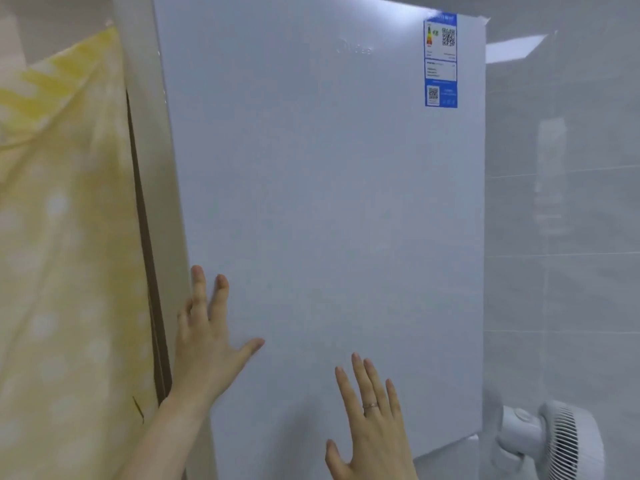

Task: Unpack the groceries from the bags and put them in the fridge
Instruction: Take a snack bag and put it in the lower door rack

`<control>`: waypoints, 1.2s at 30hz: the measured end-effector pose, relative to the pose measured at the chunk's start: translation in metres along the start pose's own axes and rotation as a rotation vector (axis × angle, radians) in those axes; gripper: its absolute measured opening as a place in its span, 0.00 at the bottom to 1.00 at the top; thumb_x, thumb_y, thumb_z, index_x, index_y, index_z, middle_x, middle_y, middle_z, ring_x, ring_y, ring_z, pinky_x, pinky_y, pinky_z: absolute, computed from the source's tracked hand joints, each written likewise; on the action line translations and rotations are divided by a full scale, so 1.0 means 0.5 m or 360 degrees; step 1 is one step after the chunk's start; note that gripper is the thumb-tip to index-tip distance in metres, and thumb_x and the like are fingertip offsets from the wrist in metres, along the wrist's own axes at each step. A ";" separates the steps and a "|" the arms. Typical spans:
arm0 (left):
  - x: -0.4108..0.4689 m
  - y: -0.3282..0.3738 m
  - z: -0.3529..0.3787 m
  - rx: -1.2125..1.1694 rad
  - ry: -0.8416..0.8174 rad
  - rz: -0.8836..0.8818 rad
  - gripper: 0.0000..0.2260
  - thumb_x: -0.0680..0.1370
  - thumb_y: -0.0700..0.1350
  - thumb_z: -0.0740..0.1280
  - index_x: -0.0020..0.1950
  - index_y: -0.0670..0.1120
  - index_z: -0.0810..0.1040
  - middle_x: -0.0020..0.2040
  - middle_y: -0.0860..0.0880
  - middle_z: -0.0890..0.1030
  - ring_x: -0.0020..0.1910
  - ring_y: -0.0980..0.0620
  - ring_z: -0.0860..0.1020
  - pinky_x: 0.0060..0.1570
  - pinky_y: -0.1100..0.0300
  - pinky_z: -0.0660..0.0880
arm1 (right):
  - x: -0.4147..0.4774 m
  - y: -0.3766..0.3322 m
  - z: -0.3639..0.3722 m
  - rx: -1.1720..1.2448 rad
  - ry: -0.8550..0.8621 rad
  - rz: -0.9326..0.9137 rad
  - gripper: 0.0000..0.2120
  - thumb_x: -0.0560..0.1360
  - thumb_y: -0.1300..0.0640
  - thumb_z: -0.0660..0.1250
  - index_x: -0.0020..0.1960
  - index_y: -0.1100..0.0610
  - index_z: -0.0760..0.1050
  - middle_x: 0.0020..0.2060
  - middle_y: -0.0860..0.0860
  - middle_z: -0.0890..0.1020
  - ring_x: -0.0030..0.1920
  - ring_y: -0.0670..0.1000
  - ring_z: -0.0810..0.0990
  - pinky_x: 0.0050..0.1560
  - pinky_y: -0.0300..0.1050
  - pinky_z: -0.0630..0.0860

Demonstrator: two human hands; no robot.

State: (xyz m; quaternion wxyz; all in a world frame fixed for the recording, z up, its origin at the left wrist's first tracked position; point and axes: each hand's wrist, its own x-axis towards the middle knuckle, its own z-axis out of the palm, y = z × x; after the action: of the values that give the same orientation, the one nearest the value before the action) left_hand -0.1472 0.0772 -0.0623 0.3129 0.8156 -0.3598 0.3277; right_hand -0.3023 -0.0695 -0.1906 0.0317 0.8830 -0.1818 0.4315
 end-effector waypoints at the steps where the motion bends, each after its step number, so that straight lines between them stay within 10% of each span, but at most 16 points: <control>1: 0.016 -0.016 0.009 -0.0059 -0.0027 -0.0006 0.50 0.67 0.56 0.75 0.77 0.49 0.44 0.71 0.57 0.29 0.74 0.42 0.49 0.72 0.48 0.52 | 0.009 0.010 0.015 -0.0012 -0.0028 0.0009 0.54 0.54 0.40 0.61 0.77 0.52 0.49 0.77 0.52 0.51 0.77 0.51 0.44 0.69 0.52 0.50; 29: 0.252 -0.163 0.272 -0.0107 -0.0171 0.0133 0.58 0.61 0.64 0.74 0.72 0.52 0.33 0.72 0.55 0.27 0.70 0.61 0.30 0.69 0.67 0.38 | 0.302 0.116 0.212 -0.0063 0.0098 -0.0049 0.49 0.55 0.41 0.65 0.74 0.54 0.59 0.77 0.54 0.49 0.77 0.55 0.44 0.72 0.59 0.45; 36: 0.251 -0.158 0.273 -0.0077 -0.0169 0.0067 0.59 0.61 0.66 0.73 0.70 0.53 0.29 0.70 0.57 0.24 0.72 0.59 0.34 0.70 0.63 0.48 | 0.304 0.114 0.223 -0.0025 0.0101 -0.0007 0.52 0.54 0.39 0.64 0.75 0.53 0.54 0.77 0.55 0.49 0.77 0.55 0.45 0.73 0.59 0.42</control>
State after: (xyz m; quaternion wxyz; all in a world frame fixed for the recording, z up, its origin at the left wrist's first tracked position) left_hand 0.0235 -0.0295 -0.0693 0.3059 0.8163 -0.4008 0.2816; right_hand -0.1532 -0.1910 -0.1487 0.0453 0.8690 -0.1821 0.4579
